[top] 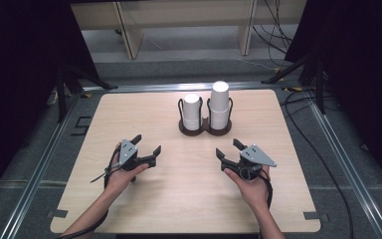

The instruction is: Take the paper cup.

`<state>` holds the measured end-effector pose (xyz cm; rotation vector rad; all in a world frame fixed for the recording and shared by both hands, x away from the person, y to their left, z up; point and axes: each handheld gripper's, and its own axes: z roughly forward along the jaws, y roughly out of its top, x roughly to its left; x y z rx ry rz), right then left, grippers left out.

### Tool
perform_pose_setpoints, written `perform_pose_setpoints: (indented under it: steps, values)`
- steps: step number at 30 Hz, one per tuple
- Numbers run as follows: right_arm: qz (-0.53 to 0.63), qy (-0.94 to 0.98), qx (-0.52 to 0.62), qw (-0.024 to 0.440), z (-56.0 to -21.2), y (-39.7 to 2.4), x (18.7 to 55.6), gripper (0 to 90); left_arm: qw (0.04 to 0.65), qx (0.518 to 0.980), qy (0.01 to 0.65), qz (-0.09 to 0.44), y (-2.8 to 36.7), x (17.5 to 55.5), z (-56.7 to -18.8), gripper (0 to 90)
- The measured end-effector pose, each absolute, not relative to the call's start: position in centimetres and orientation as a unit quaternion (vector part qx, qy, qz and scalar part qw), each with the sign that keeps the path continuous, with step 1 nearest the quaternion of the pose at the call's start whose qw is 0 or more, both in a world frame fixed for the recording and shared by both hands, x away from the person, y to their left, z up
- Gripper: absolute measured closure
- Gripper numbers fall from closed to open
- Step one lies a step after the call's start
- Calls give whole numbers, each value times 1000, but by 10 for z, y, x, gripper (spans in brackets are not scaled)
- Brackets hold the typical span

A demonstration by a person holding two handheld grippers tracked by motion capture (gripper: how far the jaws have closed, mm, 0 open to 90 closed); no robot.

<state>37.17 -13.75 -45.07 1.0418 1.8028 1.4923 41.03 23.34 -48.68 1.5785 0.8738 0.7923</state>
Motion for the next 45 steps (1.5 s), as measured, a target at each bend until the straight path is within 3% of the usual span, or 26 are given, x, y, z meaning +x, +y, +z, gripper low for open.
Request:
perform_pose_setpoints:
  steps: [21,23,45]
  values:
    - [560,671,376,308,-426,-126,399,293,546,692,334,334,192,449,-472,130]
    - [572,666,379,293,-425,-122,404,294,545,698,312,344,187,456,-472,130]
    - [557,674,368,316,-402,-90,446,311,526,719,309,334,153,494,-475,141]
